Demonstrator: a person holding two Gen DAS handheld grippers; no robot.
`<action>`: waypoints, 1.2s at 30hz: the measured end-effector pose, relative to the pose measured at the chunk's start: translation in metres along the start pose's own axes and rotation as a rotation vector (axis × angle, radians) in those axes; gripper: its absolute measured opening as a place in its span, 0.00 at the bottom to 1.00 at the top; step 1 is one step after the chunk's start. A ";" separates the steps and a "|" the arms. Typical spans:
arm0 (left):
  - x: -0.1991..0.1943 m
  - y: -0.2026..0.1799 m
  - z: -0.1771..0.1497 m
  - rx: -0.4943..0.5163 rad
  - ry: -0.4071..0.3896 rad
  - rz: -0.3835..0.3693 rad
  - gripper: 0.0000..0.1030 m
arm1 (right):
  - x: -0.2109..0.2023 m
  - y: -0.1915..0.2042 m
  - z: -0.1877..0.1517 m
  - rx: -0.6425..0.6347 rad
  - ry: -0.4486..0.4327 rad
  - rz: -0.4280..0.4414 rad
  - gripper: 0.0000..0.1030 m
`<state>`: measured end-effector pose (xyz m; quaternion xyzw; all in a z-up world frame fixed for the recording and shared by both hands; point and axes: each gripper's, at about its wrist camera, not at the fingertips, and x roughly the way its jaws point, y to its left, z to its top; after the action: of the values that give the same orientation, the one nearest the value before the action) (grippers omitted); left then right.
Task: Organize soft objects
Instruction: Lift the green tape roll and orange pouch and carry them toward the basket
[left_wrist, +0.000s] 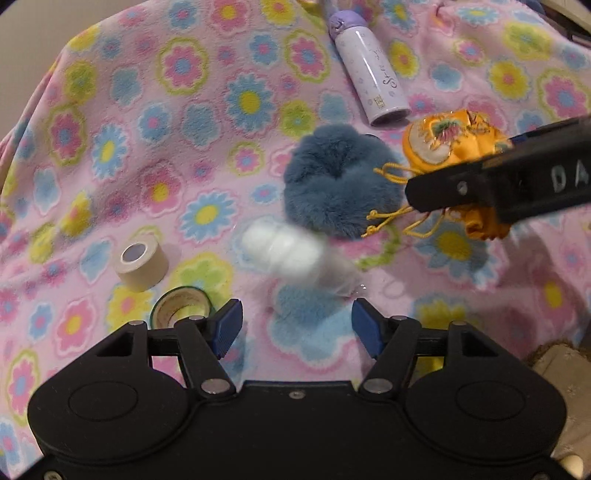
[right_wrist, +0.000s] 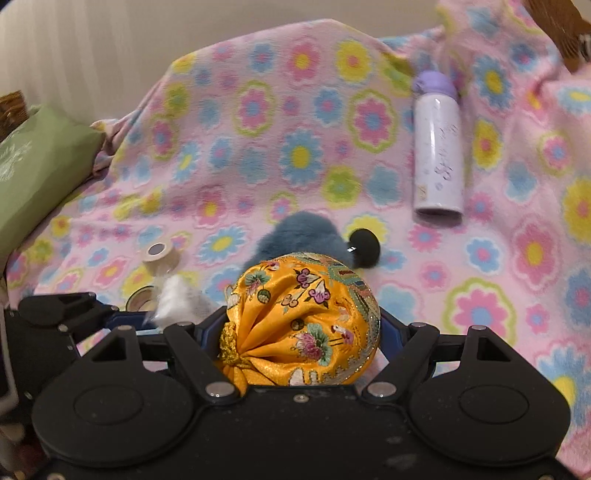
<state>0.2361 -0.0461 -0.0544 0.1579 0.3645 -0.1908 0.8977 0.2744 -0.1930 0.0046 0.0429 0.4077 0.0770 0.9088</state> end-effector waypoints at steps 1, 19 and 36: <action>-0.003 0.003 -0.001 -0.006 0.002 0.002 0.62 | 0.000 0.002 0.000 -0.009 -0.002 -0.001 0.77; -0.010 0.065 0.018 -0.258 -0.007 0.137 0.68 | -0.004 -0.005 -0.001 0.034 0.010 -0.002 0.77; 0.031 0.074 0.001 -0.363 0.062 0.144 0.46 | 0.001 -0.007 -0.006 0.035 0.030 -0.001 0.77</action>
<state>0.2908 0.0113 -0.0649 0.0251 0.4081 -0.0524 0.9111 0.2709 -0.1994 -0.0013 0.0574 0.4224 0.0702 0.9019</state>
